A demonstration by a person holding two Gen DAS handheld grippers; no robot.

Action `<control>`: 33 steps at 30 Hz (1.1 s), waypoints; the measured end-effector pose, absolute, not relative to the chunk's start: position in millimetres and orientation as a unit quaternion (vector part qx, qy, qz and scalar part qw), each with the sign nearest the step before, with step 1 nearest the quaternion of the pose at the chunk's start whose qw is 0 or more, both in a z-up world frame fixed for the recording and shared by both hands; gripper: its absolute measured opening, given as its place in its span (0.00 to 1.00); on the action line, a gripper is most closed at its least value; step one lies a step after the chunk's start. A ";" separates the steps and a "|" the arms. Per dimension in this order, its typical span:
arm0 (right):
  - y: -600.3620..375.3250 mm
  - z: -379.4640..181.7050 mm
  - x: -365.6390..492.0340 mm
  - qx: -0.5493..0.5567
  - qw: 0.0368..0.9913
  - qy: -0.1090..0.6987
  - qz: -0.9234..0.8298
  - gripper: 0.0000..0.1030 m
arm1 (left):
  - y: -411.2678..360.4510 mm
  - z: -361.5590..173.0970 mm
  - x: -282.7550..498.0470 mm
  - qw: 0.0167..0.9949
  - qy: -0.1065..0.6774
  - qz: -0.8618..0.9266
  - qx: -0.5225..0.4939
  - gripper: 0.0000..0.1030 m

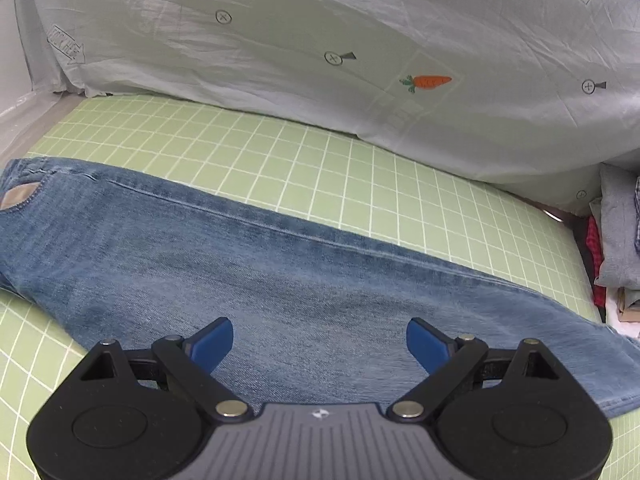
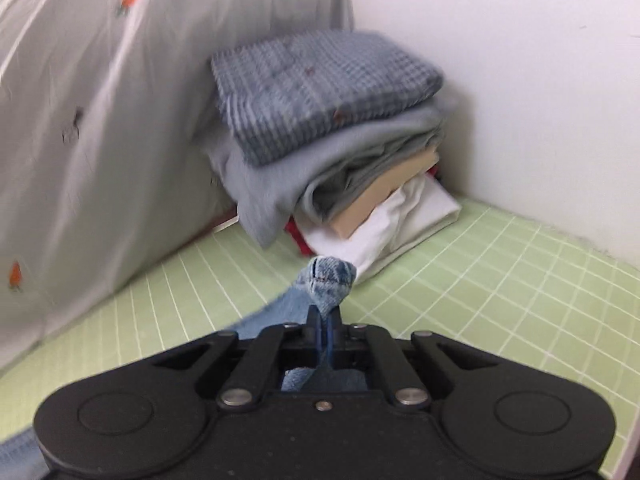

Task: Fold clothes

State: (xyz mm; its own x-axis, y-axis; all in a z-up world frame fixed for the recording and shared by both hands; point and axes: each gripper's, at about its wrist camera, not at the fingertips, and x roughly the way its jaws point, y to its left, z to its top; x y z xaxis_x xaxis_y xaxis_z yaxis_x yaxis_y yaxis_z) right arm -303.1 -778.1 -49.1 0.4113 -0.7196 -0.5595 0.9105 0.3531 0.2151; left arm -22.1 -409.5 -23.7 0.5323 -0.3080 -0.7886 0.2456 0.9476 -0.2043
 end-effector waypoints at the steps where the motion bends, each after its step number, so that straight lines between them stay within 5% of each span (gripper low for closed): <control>1: -774.9 -50.4 -309.7 0.262 0.794 0.191 -0.514 0.03 | -405.5 -22.6 -23.1 0.875 0.457 -0.154 -0.039 0.91; 5: -780.5 -114.7 -322.1 0.263 0.754 0.297 -0.524 0.05 | -389.5 -18.4 -27.4 0.878 0.456 -0.136 -0.056 0.91; 8: -782.3 -141.8 -322.5 0.268 0.733 0.343 -0.523 0.19 | -376.2 -13.6 -32.7 0.880 0.454 -0.121 -0.065 0.91; 10: -772.2 -129.8 -321.2 0.243 0.742 0.333 -0.529 0.64 | -366.1 -9.8 -40.2 0.884 0.449 -0.107 -0.069 0.91; 12: -762.7 -117.7 -318.4 0.215 0.757 0.320 -0.528 0.86 | -353.7 -9.2 -45.7 0.885 0.449 -0.097 -0.073 0.91; 15: -749.6 -109.8 -308.8 0.190 0.784 0.323 -0.495 0.97 | -333.8 -10.1 -53.0 0.884 0.453 -0.085 -0.079 0.91; 33: -589.7 -124.9 -221.3 0.174 0.837 0.395 -0.336 1.00 | -195.8 -18.1 -56.7 0.877 0.465 -0.024 -0.118 0.91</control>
